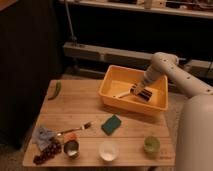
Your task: Wipe tray with eraser
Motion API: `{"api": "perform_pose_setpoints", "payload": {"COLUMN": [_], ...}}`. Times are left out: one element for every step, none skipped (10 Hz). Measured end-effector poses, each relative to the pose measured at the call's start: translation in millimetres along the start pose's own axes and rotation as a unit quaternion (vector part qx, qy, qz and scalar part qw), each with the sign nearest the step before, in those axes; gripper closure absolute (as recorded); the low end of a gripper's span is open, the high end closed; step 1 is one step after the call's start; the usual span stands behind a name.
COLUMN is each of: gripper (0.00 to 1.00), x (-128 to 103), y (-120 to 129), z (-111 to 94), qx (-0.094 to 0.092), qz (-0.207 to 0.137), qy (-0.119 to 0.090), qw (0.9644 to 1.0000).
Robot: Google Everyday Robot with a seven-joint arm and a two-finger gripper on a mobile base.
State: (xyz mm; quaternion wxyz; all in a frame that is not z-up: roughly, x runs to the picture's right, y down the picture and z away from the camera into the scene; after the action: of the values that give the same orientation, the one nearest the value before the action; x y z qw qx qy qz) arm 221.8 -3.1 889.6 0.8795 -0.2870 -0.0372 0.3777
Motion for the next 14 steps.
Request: {"api": "perform_pose_setpoints", "payload": {"gripper": [0.91,0.91,0.91,0.91,0.91,0.91,0.91,0.91,0.91,0.91,0.91,0.91,0.91,0.91], "x": [3.9,7.6,6.6,-0.3,-11.2,-17.8,-25.6,-37.3,-50.7,-69.9,-83.3,-93.8,-106.8,-113.5], "y": [-4.6,-11.0,-27.0,-37.8,-48.4,-53.9,-54.6,-48.6,-39.4,-24.0,-10.7,0.6,19.4,41.9], "z": [2.4,5.0,6.5,9.4,12.7,14.3,15.5,18.4,23.0,27.4,30.1,31.9,35.6,38.2], "qx": [0.002,0.004,0.011,0.015,0.020,0.020,0.019,0.015,0.009,0.001,-0.004,-0.010,-0.017,-0.025], "qz": [0.005,0.010,0.016,0.015,0.011,0.008,0.004,-0.005,-0.015,-0.033,-0.048,-0.061,-0.079,-0.099], "qy": [0.006,0.011,0.018,0.022,0.025,0.028,0.027,0.023,0.019,0.011,0.005,-0.001,-0.006,-0.008], "qw": [1.0000,0.9999,0.9996,0.9995,0.9994,0.9994,0.9995,0.9996,0.9997,0.9994,0.9988,0.9981,0.9967,0.9948]}}
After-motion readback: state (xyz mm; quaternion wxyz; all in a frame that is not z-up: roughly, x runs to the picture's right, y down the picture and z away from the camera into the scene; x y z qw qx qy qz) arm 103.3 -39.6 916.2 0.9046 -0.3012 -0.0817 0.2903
